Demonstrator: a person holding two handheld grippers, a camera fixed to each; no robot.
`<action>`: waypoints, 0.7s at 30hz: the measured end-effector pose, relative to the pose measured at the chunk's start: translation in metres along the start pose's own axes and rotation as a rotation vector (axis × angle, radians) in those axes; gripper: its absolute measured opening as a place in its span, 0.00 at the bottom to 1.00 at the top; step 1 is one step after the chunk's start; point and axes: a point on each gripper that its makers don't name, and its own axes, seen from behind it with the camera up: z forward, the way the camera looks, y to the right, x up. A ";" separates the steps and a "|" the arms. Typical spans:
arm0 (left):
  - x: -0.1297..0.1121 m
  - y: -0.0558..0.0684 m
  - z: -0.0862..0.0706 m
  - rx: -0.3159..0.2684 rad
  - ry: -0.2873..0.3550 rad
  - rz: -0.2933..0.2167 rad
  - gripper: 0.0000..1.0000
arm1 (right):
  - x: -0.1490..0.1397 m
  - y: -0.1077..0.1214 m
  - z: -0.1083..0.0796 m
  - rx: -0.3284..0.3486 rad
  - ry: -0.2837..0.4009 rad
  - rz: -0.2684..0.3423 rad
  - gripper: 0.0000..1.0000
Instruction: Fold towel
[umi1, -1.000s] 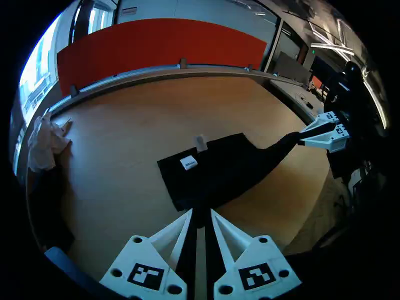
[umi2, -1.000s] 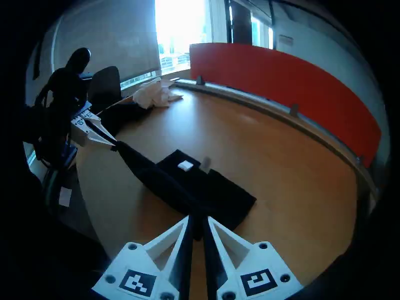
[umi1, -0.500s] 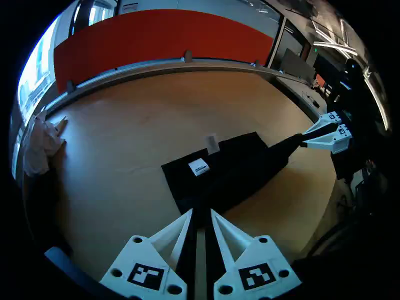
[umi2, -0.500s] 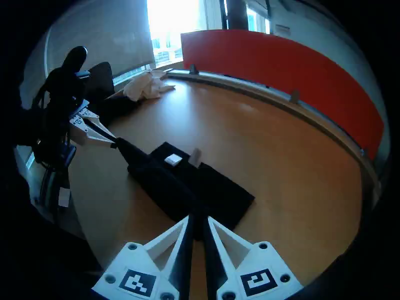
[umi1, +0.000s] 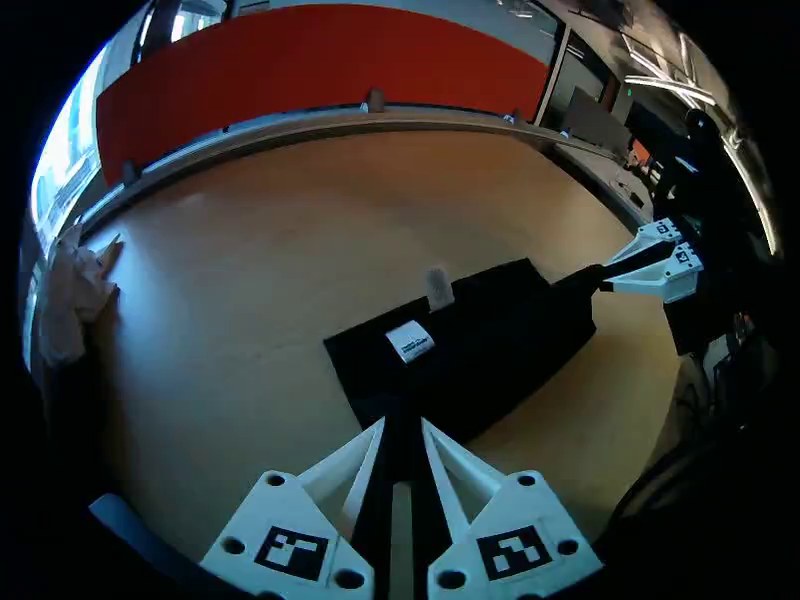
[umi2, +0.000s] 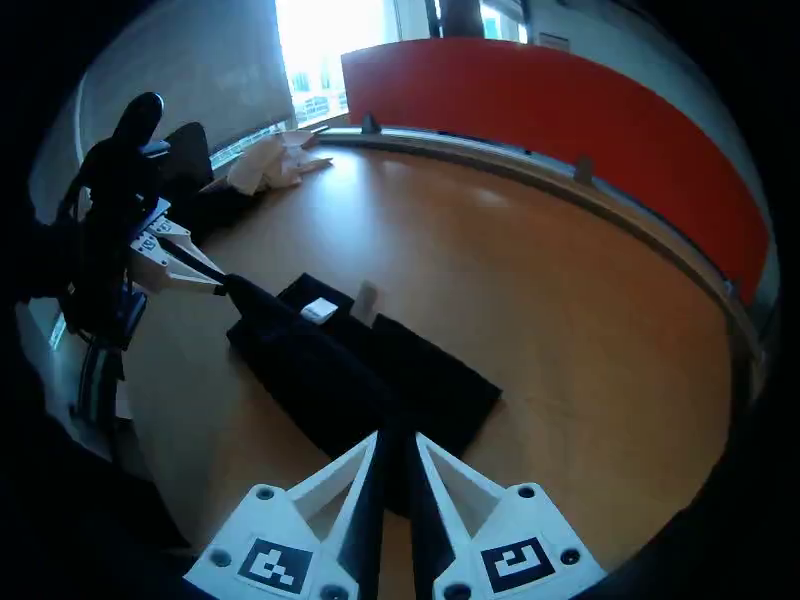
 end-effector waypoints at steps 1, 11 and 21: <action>-0.001 -0.001 0.003 0.001 -0.005 0.000 0.09 | -0.002 0.001 0.002 0.002 -0.005 0.003 0.12; -0.007 -0.013 0.037 0.029 -0.035 0.001 0.10 | -0.011 0.019 0.030 -0.030 -0.039 0.021 0.14; -0.007 -0.026 0.058 0.066 -0.049 0.002 0.14 | -0.018 0.035 0.050 -0.078 -0.063 0.005 0.23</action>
